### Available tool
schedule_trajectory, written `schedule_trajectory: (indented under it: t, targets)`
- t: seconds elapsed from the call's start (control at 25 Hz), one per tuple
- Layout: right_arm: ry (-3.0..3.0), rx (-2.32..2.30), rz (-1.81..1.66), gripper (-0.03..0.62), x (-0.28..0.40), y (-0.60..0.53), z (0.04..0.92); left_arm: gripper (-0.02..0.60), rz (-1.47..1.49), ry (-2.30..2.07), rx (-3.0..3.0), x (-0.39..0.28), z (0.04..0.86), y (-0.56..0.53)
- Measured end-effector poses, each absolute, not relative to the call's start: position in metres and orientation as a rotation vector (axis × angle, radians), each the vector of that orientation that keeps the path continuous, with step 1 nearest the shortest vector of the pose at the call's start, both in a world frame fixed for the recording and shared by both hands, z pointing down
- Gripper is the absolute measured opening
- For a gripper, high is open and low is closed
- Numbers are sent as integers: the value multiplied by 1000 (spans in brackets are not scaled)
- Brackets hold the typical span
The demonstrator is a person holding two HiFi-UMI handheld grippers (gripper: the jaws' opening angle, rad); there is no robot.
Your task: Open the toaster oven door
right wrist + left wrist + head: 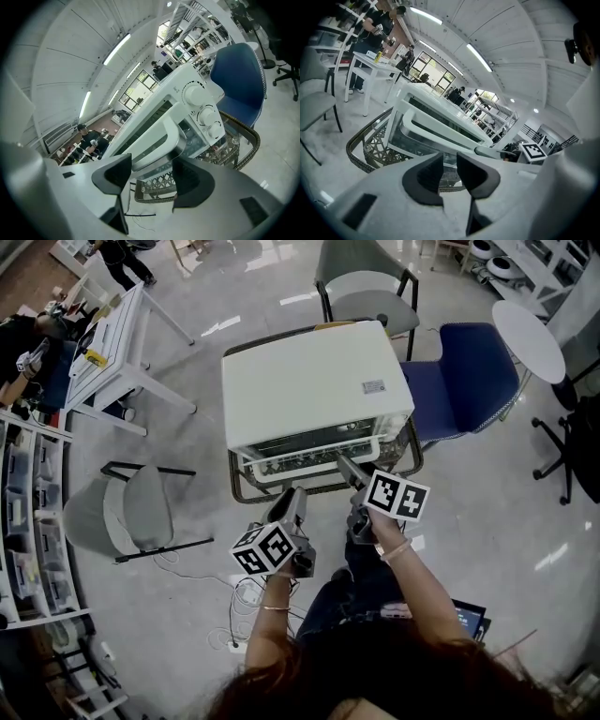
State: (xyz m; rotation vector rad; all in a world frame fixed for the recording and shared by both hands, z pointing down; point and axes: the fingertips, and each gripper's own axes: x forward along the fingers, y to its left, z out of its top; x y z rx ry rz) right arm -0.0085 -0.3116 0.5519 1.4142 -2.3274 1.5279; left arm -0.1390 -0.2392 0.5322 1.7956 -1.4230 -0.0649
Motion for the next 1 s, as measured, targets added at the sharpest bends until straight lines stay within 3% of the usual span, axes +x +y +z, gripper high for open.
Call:
schedule_trajectory:
  t: [0.6, 1.0]
  targets:
    - [-2288, 1446, 1511, 256, -9, -275, 567, 29, -24, -1501, 1891, -147, 518, -199]
    - [-2286, 1502, 1537, 242, -8, -260, 572, 16, -7, -1551, 1957, -151, 510, -175]
